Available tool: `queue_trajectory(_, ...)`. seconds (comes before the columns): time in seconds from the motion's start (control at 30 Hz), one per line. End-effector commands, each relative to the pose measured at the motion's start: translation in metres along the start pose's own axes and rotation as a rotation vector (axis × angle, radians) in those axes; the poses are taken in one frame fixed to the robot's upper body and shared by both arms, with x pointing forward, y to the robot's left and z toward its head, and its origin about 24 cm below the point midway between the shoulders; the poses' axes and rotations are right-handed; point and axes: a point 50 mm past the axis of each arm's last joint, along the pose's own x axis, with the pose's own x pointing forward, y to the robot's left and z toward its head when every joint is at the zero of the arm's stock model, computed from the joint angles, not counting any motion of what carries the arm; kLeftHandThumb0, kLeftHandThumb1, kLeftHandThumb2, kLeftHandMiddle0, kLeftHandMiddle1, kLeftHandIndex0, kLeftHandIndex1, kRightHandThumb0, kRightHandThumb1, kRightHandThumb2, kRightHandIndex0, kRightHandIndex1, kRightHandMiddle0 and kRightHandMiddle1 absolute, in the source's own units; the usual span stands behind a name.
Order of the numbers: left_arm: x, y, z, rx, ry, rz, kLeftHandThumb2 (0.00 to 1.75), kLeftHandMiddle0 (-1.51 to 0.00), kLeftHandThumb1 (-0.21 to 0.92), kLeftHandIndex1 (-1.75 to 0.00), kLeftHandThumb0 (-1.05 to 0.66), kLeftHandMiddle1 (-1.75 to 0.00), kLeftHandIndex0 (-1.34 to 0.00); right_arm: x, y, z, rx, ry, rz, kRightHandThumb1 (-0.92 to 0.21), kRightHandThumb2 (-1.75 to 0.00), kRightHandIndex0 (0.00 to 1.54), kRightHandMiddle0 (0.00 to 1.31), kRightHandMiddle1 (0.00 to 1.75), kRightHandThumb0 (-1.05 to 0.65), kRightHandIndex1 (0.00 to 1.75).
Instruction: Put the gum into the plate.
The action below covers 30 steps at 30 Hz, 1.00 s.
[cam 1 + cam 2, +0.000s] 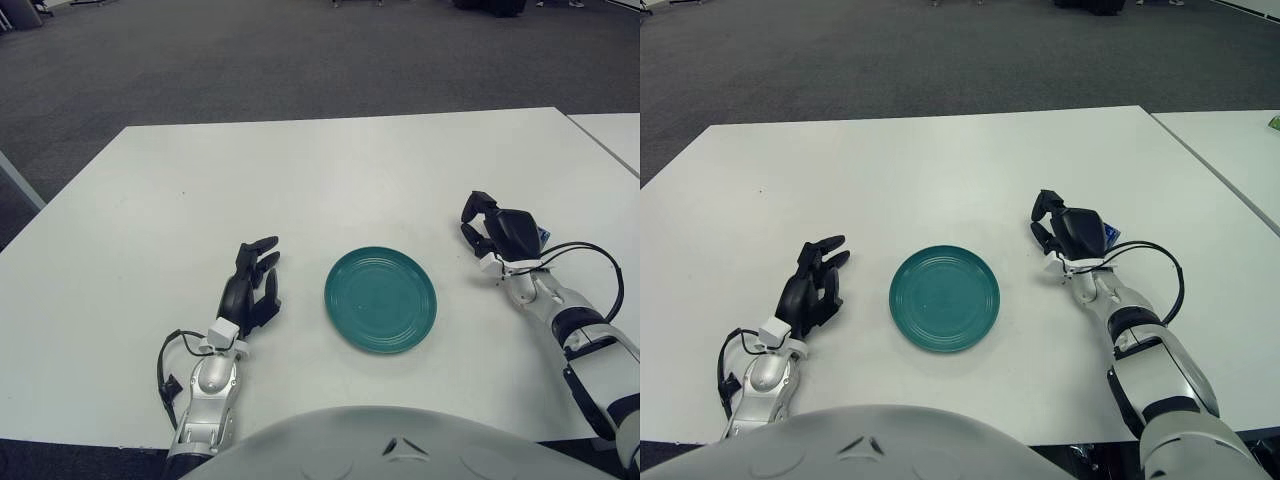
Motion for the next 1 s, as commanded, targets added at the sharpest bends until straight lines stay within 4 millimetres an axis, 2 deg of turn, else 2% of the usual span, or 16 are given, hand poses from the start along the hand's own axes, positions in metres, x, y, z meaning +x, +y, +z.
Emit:
queue_trajectory(0.0, 0.004, 0.002, 0.001, 0.018, -0.021, 0.005, 0.86, -0.27, 0.92, -1.1, -0.82, -0.65, 0.0, 0.002, 0.003, 0.002, 0.015, 0.01, 0.015, -0.35, -1.27, 1.26, 0.59, 1.75, -0.47, 1.75)
queue_trajectory(0.17, 0.006, 0.002, 0.0, 0.022, -0.013, 0.004, 0.85, -0.26, 0.92, -1.1, -0.83, -0.66, 0.0, 0.012, -0.004, 0.005, -0.011, -0.029, 0.053, -0.36, -1.26, 1.2, 0.58, 1.75, -0.47, 1.75)
queue_trajectory(0.27, 0.007, 0.002, 0.0, 0.026, -0.013, 0.004, 0.85, -0.26, 0.92, -1.11, -0.84, -0.66, 0.0, 0.02, -0.012, 0.008, -0.03, -0.06, 0.082, -0.4, -1.2, 1.07, 0.55, 1.75, -0.46, 1.75)
queue_trajectory(0.33, 0.008, 0.002, -0.001, 0.028, -0.014, 0.005, 0.85, -0.26, 0.92, -1.11, -0.84, -0.66, 0.0, 0.022, -0.014, 0.01, -0.037, -0.064, 0.102, -0.48, -1.11, 0.88, 0.49, 1.75, -0.44, 1.75)
queue_trajectory(0.37, 0.008, 0.002, -0.001, 0.03, -0.017, 0.007, 0.85, -0.26, 0.92, -1.11, -0.84, -0.66, 0.0, 0.025, -0.018, 0.012, -0.037, -0.073, 0.119, -0.49, -1.09, 0.84, 0.48, 1.75, -0.43, 1.75)
queue_trajectory(0.4, 0.008, 0.002, -0.001, 0.031, -0.019, 0.007, 0.85, -0.26, 0.92, -1.11, -0.84, -0.66, 0.0, 0.027, -0.021, 0.013, -0.038, -0.08, 0.131, -0.57, -0.98, 0.69, 0.42, 1.75, -0.42, 1.64)
queue_trajectory(0.47, 0.009, 0.0, -0.001, 0.032, -0.022, 0.007, 0.86, -0.25, 0.92, -1.1, -0.84, -0.65, 0.0, 0.036, -0.046, 0.027, -0.063, -0.143, 0.175, -0.68, -0.84, 0.55, 0.35, 1.75, -0.4, 1.52)
queue_trajectory(0.53, 0.009, -0.001, -0.001, 0.032, -0.023, 0.006, 0.86, -0.25, 0.92, -1.09, -0.84, -0.65, 0.0, 0.039, -0.061, 0.038, -0.087, -0.177, 0.207, -0.82, -0.66, 0.39, 0.2, 1.51, -0.59, 1.26)
queue_trajectory(0.6, 0.01, -0.002, -0.001, 0.029, -0.021, 0.005, 0.87, -0.25, 0.92, -1.09, -0.84, -0.64, 0.0, 0.042, -0.066, 0.043, -0.122, -0.185, 0.231, -0.87, -0.61, 0.32, 0.14, 1.41, -0.67, 1.13)
queue_trajectory(0.73, 0.011, -0.004, -0.002, 0.029, -0.025, 0.008, 0.88, -0.24, 0.92, -1.07, -0.84, -0.63, 0.0, 0.046, -0.079, 0.046, -0.213, -0.199, 0.248, -0.91, -0.58, 0.24, 0.04, 1.26, -0.78, 0.9)
queue_trajectory(0.83, 0.012, -0.006, -0.002, 0.038, -0.027, 0.012, 0.89, -0.23, 0.92, -1.04, -0.84, -0.62, 0.0, 0.051, -0.105, 0.053, -0.295, -0.231, 0.239, -0.92, -0.6, 0.2, 0.01, 1.13, -0.84, 0.73)
queue_trajectory(0.97, 0.013, -0.007, -0.004, 0.044, -0.024, 0.012, 0.9, -0.22, 0.92, -1.03, -0.83, -0.61, 0.0, 0.052, -0.119, 0.057, -0.336, -0.235, 0.246, -0.92, -0.62, 0.18, 0.0, 1.03, -0.88, 0.6)
